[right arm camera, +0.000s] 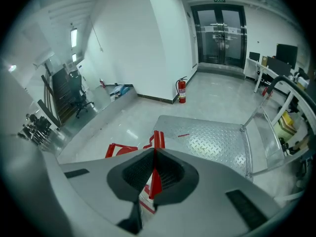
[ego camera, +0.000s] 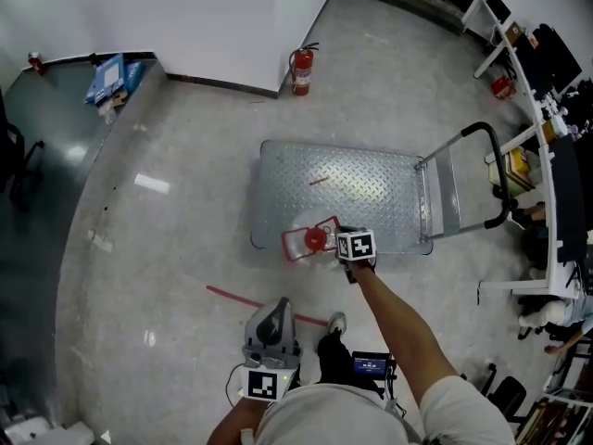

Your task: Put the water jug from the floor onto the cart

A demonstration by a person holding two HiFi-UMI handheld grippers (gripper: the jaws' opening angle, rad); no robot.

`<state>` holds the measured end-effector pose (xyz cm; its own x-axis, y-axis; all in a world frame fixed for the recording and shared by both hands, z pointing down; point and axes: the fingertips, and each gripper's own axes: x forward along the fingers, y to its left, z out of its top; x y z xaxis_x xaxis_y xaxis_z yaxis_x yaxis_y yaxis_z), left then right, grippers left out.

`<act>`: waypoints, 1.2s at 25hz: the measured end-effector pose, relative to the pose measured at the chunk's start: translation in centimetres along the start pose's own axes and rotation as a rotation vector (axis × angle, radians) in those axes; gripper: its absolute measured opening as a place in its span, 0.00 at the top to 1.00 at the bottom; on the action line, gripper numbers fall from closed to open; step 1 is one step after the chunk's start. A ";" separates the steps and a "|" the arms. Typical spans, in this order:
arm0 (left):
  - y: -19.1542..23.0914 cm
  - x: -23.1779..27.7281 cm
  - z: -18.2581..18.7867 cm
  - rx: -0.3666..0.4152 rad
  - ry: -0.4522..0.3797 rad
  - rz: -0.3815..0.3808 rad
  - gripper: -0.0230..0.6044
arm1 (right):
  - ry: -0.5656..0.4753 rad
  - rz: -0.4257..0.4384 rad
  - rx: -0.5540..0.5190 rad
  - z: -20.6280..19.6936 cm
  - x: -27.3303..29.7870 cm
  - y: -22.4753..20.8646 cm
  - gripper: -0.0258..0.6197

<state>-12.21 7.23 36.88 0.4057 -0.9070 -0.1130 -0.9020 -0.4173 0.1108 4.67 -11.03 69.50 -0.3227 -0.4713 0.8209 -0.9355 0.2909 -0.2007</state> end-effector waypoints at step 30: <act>1.2 5.0 -5.5 0.000 0.107 0.002 0.96 | -0.004 -0.009 0.023 6.2 8.0 -10.1 0.93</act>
<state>-10.43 1.86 41.88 0.4170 -0.9089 -0.0065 -0.9030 -0.4150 0.1112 10.62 -22.88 74.76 -0.3152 -0.4774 0.8202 -0.9413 0.2676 -0.2059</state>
